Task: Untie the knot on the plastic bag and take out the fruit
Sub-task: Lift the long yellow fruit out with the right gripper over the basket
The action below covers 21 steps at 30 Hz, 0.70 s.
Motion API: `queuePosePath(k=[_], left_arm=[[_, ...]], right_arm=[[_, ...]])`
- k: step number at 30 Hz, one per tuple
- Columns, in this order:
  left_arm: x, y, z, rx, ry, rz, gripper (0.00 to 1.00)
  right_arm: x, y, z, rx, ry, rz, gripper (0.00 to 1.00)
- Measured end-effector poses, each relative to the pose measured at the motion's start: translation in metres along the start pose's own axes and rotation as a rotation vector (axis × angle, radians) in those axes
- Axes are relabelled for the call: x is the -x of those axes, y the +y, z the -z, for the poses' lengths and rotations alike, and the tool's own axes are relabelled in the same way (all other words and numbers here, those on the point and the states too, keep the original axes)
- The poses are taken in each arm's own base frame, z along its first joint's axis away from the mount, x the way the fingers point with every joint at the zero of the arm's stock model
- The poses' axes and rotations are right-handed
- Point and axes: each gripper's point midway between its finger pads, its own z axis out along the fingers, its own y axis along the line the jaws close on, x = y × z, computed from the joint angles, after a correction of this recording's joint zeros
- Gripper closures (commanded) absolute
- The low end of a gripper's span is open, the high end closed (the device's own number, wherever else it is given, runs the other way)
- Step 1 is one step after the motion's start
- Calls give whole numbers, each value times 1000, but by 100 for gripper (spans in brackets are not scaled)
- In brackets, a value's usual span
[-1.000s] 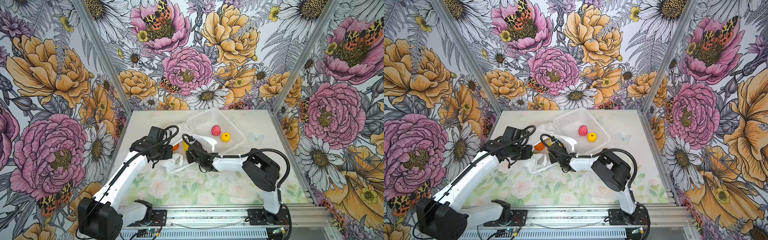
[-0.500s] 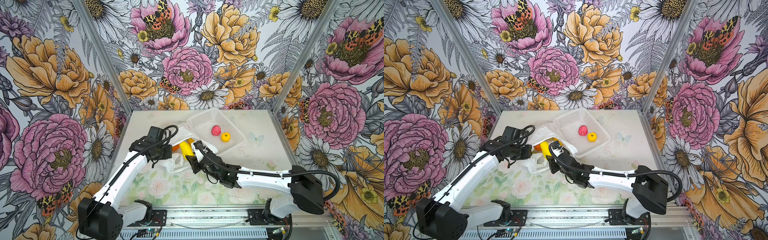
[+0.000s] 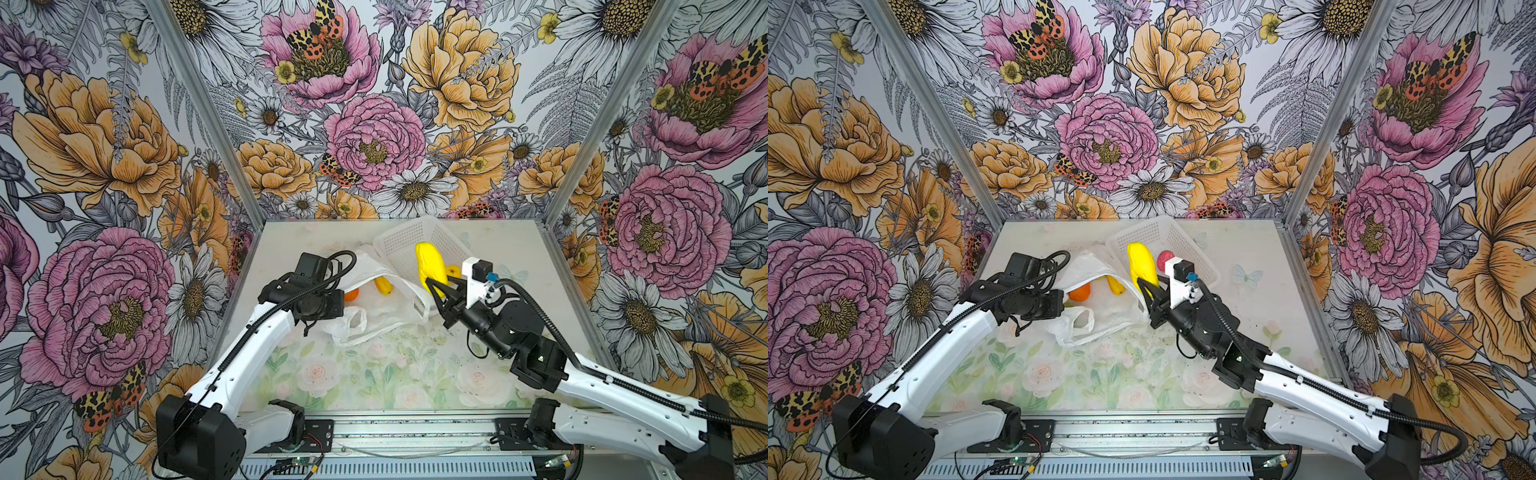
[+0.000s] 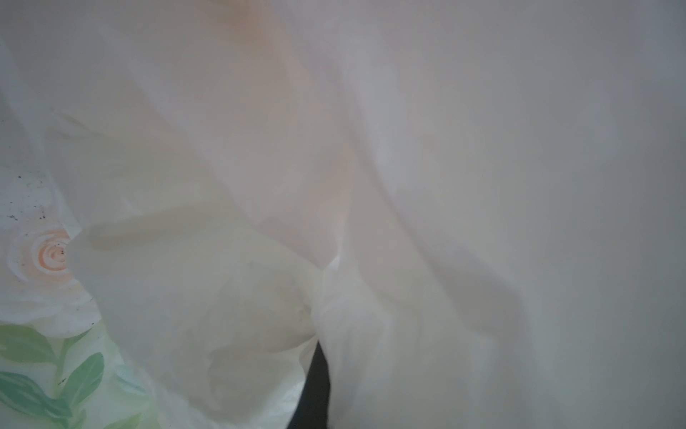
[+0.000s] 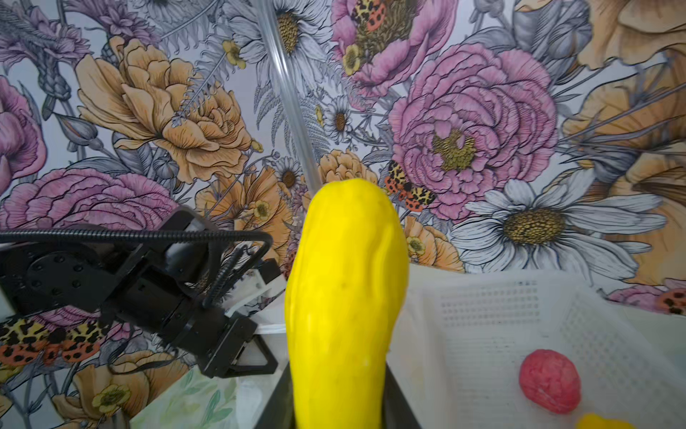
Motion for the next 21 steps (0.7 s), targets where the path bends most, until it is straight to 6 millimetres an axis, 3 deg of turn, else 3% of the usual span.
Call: queuePosePath(k=[3, 8, 15, 21], left_arm=[[0, 0, 0, 0, 0, 0, 100], [0, 0, 0, 0, 0, 0, 100], [0, 0, 0, 0, 0, 0, 100], [0, 0, 0, 0, 0, 0, 100]], right_arm=[[-4, -46, 6, -135, -6, -5, 78], [-29, -103, -2, -297, 70, -20, 78], [-106, -179, -36, -465, 346, -67, 79], [-169, -212, -62, -515, 567, -97, 79]])
